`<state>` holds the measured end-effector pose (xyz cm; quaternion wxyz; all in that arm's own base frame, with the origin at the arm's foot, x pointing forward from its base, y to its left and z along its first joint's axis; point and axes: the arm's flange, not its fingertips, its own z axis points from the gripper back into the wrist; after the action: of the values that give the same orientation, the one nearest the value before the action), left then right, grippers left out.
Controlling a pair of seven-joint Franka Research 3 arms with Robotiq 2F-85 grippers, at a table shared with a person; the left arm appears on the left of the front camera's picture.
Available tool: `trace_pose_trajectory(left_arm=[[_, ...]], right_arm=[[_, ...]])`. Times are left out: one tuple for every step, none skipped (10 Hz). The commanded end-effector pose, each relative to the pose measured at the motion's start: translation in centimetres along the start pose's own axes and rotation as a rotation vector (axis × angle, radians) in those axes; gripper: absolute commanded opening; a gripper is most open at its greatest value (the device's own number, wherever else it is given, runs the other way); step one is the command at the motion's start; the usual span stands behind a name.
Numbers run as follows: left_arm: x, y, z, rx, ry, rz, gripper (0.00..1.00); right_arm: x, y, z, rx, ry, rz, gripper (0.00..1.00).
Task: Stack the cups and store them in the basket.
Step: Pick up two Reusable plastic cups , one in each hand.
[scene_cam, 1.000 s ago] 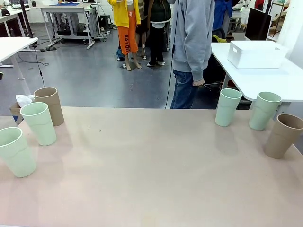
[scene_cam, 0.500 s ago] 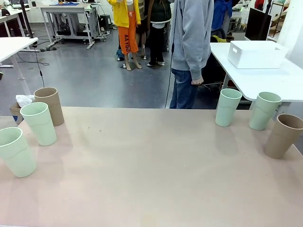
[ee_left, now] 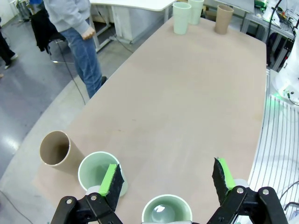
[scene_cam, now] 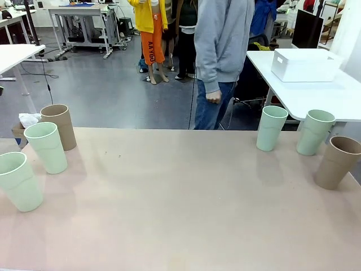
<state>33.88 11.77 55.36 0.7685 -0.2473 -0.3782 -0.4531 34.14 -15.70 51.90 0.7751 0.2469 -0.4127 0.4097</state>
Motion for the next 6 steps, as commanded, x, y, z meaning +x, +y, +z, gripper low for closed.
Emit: trace_pose_trajectory(left_arm=[[0.03,0.07,0.12,-0.008,-0.005,-0.018,1.00],[0.03,0.07,0.12,-0.008,-0.005,-0.018,1.00],[0.03,0.07,0.12,-0.008,-0.005,-0.018,1.00],[0.03,0.07,0.12,-0.008,-0.005,-0.018,1.00],[0.03,0.07,0.12,-0.008,-0.005,-0.018,1.00],[0.03,0.07,0.12,-0.008,-0.005,-0.018,1.00]], right_arm=[[0.05,-0.24,-0.03,0.001,-0.028,0.026,1.00],[0.05,-0.24,-0.03,0.001,-0.028,0.026,1.00],[0.05,-0.24,-0.03,0.001,-0.028,0.026,1.00],[0.05,-0.24,-0.03,0.001,-0.028,0.026,1.00],[0.05,-0.24,-0.03,0.001,-0.028,0.026,1.00],[0.05,-0.24,-0.03,0.001,-0.028,0.026,1.00]])
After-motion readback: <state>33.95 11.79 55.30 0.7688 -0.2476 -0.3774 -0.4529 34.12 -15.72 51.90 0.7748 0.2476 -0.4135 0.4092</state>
